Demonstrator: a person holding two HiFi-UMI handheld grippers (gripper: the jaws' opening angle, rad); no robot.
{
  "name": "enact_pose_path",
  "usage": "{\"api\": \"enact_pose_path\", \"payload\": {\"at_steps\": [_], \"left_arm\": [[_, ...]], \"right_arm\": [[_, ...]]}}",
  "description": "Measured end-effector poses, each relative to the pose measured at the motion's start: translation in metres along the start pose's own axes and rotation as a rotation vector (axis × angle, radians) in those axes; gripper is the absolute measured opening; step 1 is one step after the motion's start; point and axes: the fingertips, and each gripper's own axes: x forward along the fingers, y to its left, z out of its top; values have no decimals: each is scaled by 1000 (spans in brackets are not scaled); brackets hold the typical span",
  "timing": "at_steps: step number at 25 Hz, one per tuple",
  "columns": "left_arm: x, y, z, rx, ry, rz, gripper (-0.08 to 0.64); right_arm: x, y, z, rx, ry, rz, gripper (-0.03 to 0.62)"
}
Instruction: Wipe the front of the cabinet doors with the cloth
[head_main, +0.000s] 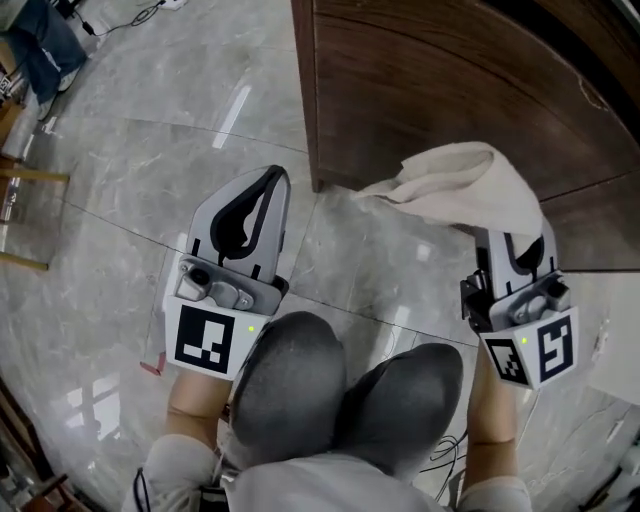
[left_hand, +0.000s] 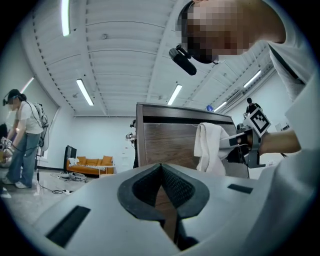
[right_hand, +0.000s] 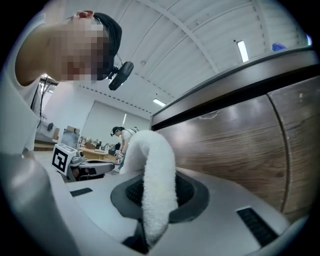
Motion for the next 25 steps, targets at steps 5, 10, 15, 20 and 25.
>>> {"api": "enact_pose_path", "payload": {"at_steps": [5, 10, 15, 20, 25], "left_arm": [[-19, 24, -9, 22, 10, 43, 18], [-28, 36, -16, 27, 34, 68, 18], [-31, 39, -17, 22, 32, 72, 18], [-33, 44, -21, 7, 28, 78, 18], [-36, 46, -26, -4, 32, 79, 18]], "right_arm": [[49, 37, -22, 12, 7, 95, 69], [82, 60, -34, 53, 25, 174, 69], [116, 68, -34, 63, 20, 188, 69], [146, 80, -44, 103, 38, 217, 69], [167, 82, -55, 151, 59, 209, 69]]}}
